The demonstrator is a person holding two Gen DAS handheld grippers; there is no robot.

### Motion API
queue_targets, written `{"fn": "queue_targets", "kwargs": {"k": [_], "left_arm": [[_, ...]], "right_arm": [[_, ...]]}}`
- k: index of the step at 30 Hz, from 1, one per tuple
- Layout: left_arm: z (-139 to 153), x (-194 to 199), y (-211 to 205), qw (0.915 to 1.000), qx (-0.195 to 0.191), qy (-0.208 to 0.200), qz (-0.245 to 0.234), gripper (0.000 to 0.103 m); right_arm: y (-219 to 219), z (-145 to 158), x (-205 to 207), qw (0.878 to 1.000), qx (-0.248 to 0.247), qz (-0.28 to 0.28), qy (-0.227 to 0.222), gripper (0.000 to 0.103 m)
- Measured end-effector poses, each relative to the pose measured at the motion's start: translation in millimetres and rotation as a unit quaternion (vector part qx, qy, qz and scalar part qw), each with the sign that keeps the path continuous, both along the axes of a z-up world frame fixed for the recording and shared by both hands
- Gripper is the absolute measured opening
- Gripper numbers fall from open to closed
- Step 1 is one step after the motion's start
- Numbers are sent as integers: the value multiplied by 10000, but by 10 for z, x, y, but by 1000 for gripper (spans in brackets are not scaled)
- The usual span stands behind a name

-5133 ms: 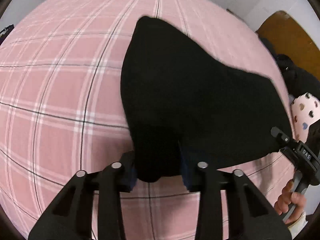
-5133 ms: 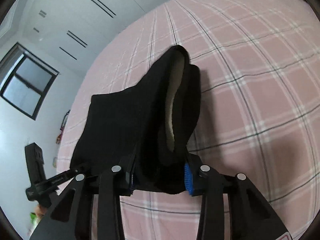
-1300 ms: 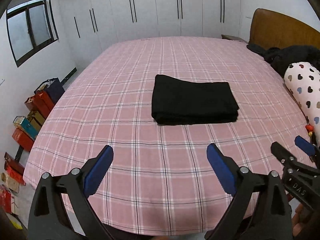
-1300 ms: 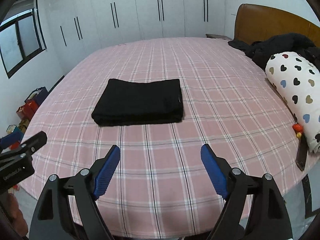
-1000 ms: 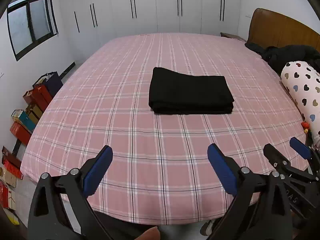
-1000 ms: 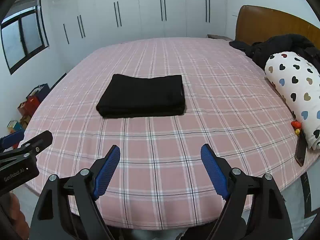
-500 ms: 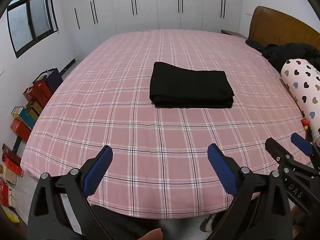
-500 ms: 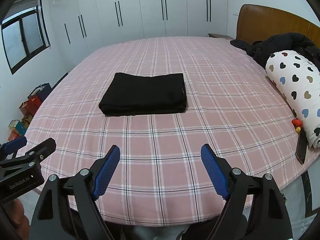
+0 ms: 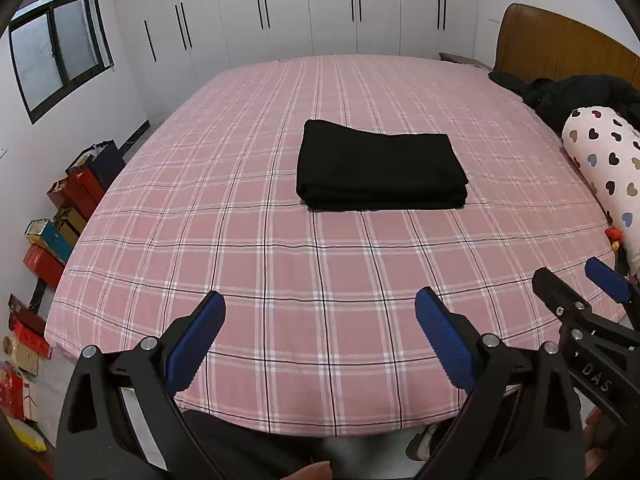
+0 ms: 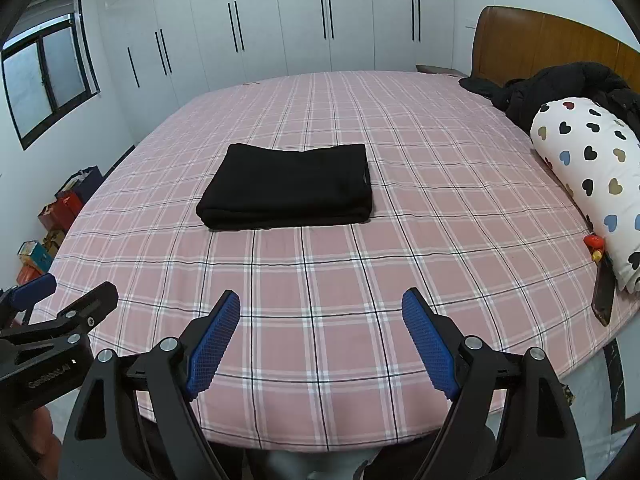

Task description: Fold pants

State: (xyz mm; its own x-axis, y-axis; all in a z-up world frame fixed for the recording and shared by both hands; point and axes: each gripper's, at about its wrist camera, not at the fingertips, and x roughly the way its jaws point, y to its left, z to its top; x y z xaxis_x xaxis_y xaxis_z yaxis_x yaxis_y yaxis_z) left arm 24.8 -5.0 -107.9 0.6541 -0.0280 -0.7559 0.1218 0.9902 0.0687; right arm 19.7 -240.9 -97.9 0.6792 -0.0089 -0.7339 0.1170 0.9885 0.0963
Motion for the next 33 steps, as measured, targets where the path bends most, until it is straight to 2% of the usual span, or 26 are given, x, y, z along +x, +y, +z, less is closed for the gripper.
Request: {"fn": "queue_targets", "kwargs": {"k": [33], "left_arm": [[-126,10,-13,9999,49,141,26,94]], "right_arm": [[26,-74,7,9999,0,9,123,81]]}}
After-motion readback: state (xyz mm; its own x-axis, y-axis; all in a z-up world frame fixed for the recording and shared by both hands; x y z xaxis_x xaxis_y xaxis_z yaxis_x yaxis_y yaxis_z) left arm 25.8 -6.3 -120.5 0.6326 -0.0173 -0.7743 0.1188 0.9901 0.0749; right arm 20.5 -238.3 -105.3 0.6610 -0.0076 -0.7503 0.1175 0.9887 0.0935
